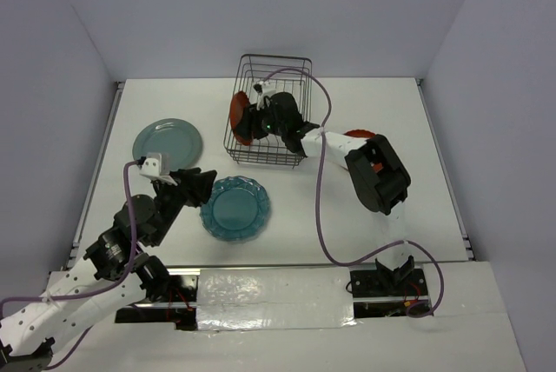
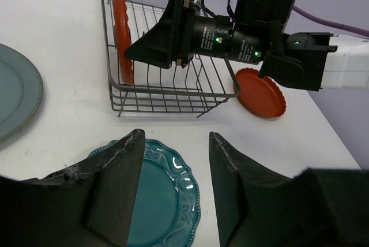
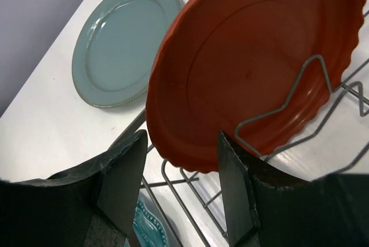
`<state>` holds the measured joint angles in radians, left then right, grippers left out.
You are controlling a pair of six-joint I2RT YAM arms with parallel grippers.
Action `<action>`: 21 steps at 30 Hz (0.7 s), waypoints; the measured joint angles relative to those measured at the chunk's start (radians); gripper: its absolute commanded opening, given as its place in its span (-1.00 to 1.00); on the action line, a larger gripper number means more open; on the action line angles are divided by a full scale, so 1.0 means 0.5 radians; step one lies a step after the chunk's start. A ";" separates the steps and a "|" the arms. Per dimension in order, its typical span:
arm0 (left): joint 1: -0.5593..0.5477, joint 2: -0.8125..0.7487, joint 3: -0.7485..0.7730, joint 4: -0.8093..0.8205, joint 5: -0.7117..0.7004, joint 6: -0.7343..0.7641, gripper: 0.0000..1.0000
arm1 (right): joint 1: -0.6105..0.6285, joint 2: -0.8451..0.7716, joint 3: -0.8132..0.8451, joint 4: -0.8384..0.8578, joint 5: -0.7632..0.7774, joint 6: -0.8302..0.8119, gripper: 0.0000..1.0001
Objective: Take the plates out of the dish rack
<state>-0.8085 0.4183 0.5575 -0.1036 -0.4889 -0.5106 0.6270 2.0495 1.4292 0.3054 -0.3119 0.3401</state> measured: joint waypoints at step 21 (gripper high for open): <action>-0.004 0.005 0.000 -0.001 -0.002 -0.033 0.21 | 0.069 0.185 0.260 -0.014 0.079 0.014 -0.26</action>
<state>-0.8104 0.4206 0.5575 -0.1040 -0.4896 -0.5270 0.6613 2.1422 1.5593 0.2985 -0.2722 0.3470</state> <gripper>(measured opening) 0.605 0.392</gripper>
